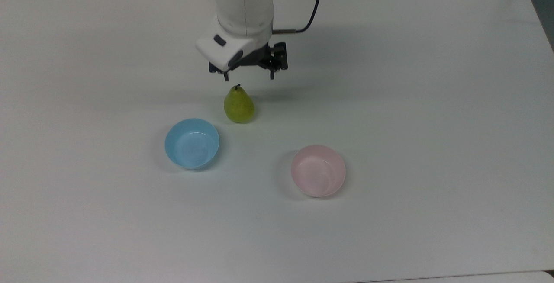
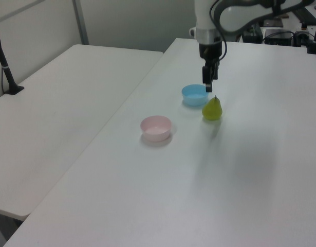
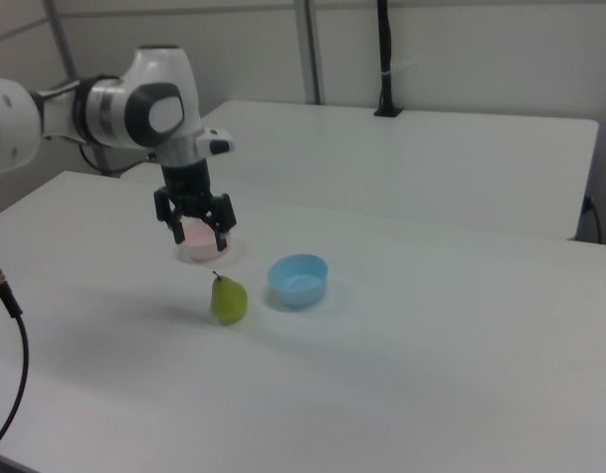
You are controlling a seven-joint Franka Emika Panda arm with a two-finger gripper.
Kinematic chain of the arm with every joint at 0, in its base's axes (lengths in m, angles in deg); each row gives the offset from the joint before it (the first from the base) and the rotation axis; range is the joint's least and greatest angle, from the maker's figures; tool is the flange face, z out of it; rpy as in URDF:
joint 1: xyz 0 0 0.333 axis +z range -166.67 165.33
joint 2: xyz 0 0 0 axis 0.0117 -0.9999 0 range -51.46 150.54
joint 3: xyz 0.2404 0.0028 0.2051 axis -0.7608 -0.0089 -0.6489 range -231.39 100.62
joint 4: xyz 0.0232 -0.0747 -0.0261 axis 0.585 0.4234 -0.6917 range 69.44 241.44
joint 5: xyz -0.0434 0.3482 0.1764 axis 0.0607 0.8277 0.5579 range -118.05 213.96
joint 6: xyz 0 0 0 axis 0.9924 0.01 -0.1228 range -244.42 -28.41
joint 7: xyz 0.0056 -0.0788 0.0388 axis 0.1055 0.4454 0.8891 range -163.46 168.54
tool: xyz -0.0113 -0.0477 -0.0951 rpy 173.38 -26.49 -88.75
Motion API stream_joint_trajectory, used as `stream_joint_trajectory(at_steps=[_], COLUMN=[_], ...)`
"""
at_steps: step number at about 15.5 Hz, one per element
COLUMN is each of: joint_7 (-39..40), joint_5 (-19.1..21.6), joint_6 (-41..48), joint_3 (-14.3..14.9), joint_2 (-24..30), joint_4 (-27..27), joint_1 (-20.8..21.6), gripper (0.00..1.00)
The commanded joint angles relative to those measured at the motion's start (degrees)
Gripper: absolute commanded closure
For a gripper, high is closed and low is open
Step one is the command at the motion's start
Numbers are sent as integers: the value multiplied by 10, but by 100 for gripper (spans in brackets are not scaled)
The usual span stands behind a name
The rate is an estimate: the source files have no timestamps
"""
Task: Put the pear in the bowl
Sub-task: 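Lower the open gripper down over the yellow-green pear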
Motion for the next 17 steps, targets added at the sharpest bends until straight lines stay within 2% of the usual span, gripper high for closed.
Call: stream_joint_trajectory(at_steps=[1, 8, 10, 11, 12, 15, 17], joint_7=[19, 23, 22, 22, 22, 21, 19], joint_5=[-28, -84, -84, -84, -84, -79, -78], joint_6=[-48, -100, -105, -105, -105, -104, -98], joint_3=[11, 11, 11, 11, 11, 10, 10], joint_2=[-45, -73, -75, -76, -75, -72, -68], joint_4=[3, 52, 52, 52, 52, 52, 52], joint_1=[9, 9, 9, 9, 9, 9, 11], gripper=[0, 0, 3, 7, 16, 57, 74])
